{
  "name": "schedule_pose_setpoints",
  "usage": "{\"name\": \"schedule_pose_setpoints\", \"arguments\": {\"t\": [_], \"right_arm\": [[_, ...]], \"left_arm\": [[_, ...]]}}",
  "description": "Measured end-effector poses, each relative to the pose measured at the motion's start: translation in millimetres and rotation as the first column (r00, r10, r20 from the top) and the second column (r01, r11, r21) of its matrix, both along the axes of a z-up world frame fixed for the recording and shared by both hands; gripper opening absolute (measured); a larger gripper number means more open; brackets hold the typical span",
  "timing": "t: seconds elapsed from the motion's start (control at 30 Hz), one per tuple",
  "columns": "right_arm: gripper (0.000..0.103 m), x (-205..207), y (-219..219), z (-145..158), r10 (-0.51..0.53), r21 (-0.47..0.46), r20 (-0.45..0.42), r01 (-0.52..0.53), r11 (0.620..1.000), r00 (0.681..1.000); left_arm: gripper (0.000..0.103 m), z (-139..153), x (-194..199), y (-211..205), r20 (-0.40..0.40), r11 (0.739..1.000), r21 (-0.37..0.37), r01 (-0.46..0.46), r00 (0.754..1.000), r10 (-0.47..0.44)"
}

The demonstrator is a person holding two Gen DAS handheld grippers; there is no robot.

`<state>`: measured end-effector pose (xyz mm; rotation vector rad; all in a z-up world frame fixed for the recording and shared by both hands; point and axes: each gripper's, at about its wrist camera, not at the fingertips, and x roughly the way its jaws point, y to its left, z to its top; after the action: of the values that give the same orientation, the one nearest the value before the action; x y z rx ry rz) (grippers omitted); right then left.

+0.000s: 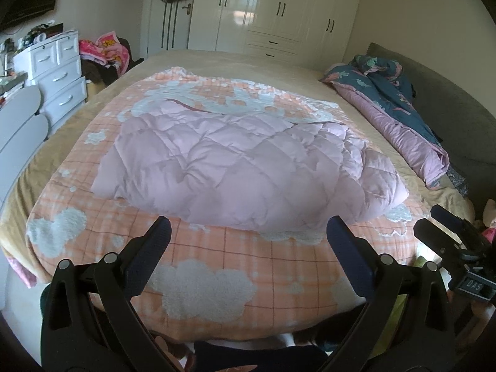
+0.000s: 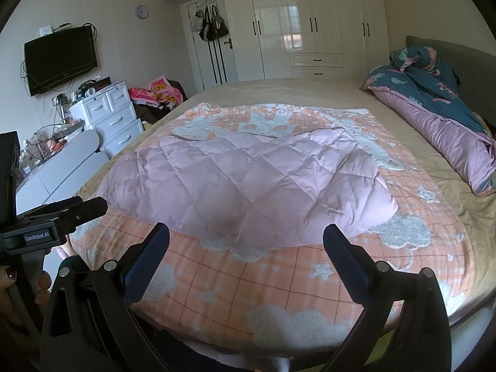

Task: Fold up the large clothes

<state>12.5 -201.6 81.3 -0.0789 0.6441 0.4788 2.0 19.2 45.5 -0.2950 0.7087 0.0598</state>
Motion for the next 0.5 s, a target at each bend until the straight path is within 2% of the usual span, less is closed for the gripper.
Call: {"name": "schedule_pose_setpoints", "arguments": {"t": [0.5], "right_arm": [[0.099, -0.8, -0.5, -0.3, -0.007, -0.003, -0.002, 0.007, 1.000, 1.000]], "left_arm": [[0.094, 1.9, -1.0, -0.3, -0.001, 1.000, 0.001, 0.009, 1.000, -0.009]]}}
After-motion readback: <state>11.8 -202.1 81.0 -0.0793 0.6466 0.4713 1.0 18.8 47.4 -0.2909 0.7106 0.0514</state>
